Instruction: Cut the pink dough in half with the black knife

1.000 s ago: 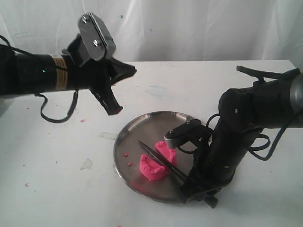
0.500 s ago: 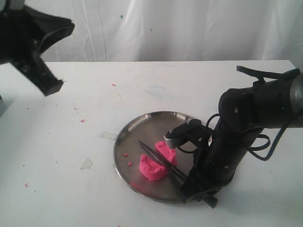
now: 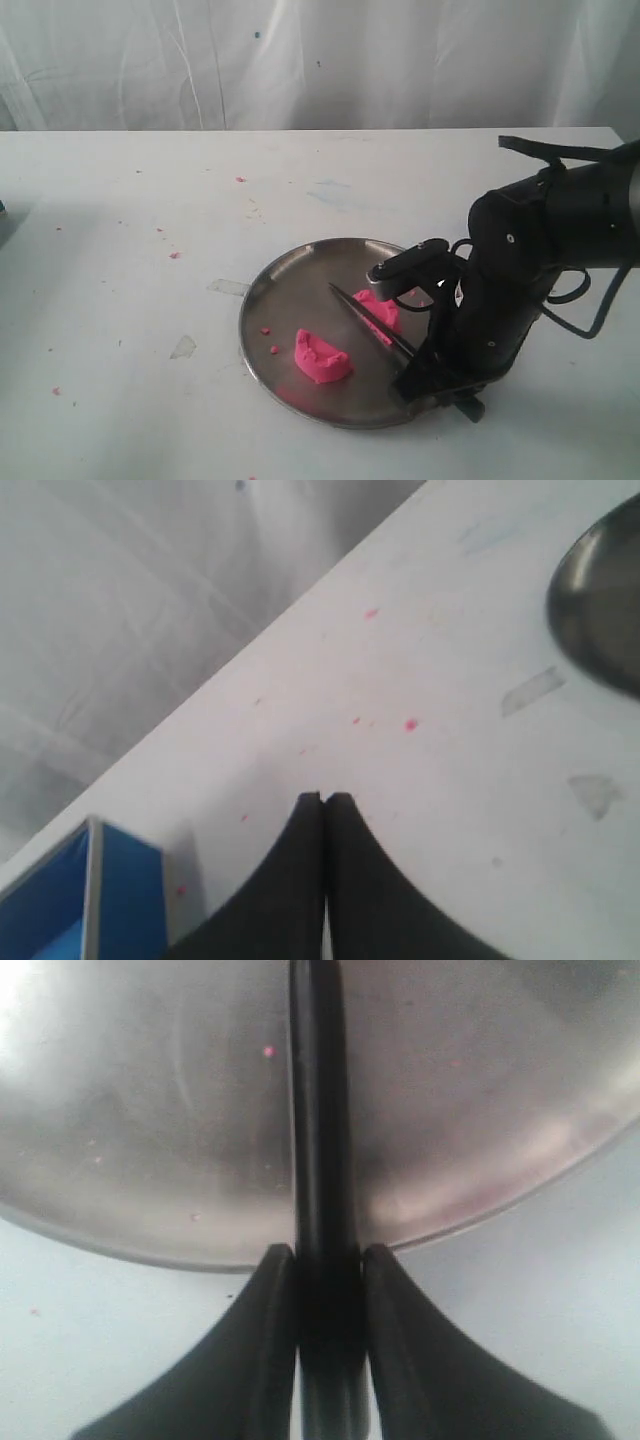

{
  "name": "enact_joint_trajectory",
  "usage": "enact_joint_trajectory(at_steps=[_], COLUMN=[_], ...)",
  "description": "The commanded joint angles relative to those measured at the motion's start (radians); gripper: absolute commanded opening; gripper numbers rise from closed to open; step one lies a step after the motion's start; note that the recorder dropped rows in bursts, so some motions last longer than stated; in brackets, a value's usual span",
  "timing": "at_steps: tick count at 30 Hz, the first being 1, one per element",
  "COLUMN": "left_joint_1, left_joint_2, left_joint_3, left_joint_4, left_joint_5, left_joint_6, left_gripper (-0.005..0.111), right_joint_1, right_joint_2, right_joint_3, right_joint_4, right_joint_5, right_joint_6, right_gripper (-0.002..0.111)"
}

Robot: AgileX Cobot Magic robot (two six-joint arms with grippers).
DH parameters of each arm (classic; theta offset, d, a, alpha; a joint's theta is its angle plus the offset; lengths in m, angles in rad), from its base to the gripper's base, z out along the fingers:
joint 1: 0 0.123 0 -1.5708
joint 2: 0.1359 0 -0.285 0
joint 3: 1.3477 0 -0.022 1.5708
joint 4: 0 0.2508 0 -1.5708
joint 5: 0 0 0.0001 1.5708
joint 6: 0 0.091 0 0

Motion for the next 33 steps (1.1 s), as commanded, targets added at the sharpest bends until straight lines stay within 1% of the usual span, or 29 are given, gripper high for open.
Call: enact_joint_trajectory(at_steps=[1, 4, 5, 7, 9, 11, 13, 18, 24, 26, 29, 31, 33], left_joint_1=[-0.004, -0.004, -0.004, -0.004, -0.004, -0.004, -0.004, -0.004, -0.004, -0.004, -0.004, -0.004, -0.004], left_joint_2=[-0.069, -0.097, -0.101, -0.101, -0.101, -0.101, -0.101, -0.101, -0.101, -0.101, -0.101, -0.101, -0.101], left_joint_3=[0.046, 0.046, 0.046, 0.046, 0.046, 0.046, 0.046, 0.046, 0.046, 0.046, 0.046, 0.046, 0.046], left_joint_4=[0.010, 0.010, 0.010, 0.010, 0.010, 0.010, 0.010, 0.010, 0.010, 0.010, 0.010, 0.010, 0.010], left_joint_5=[0.131, 0.081, 0.041, -0.012, -0.075, -0.106, -0.106, -0.106, -0.106, -0.106, -0.106, -0.106, -0.106], left_joint_6=[-0.008, -0.008, -0.008, -0.008, -0.008, -0.008, -0.008, -0.008, -0.008, -0.008, -0.008, -0.008, -0.008], left_gripper=[0.000, 0.000, 0.000, 0.000, 0.000, 0.000, 0.000, 0.000, 0.000, 0.000, 0.000, 0.000, 0.000], right_joint_1=[-0.002, -0.002, -0.002, 0.000, 0.000, 0.000, 0.000, 0.000, 0.000, -0.002, -0.002, -0.004, -0.003], right_joint_2=[-0.015, -0.015, -0.015, -0.015, -0.015, -0.015, -0.015, -0.015, -0.015, -0.017, -0.030, -0.044, -0.056], right_joint_3=[0.000, 0.000, 0.000, 0.000, 0.000, 0.000, 0.000, 0.000, -0.002, -0.018, -0.026, -0.026, -0.026], right_joint_4=[-0.050, -0.050, -0.050, 0.000, 0.132, 0.292, 0.334, 0.336, 0.338, 0.333, 0.256, 0.150, -0.005], right_joint_5=[-0.011, -0.018, -0.018, -0.015, 0.018, 0.059, 0.068, 0.098, 0.093, 0.054, -0.043, -0.100, -0.131], right_joint_6=[0.046, 0.045, 0.045, 0.020, -0.143, -0.311, -0.357, -0.380, -0.402, -0.380, -0.267, -0.165, -0.038], right_gripper=[0.000, 0.000, 0.000, 0.000, 0.000, 0.000, 0.000, 0.000, 0.000, 0.000, 0.000, 0.000, 0.000])
